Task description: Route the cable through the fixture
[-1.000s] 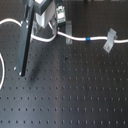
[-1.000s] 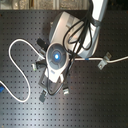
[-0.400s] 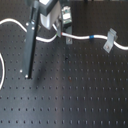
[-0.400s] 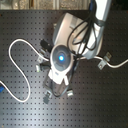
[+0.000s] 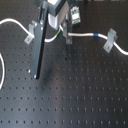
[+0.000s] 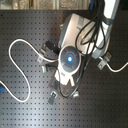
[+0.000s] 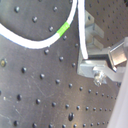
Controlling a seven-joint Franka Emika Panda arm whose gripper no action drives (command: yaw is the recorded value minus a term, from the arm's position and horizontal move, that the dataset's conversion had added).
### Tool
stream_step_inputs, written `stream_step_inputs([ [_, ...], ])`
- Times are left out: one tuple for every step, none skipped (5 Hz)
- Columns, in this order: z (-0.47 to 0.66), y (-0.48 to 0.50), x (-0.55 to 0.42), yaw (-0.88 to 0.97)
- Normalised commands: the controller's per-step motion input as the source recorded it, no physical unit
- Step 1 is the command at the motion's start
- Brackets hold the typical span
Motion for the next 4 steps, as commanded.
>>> stream_step_inputs([
  [-0.50, -0.227, -0.052, 0.05],
  [-0.48, -0.368, -0.032, 0.01],
  [-0.28, -0.456, -0.057, 0.00],
  [-0.16, -0.365, -0.197, 0.12],
])
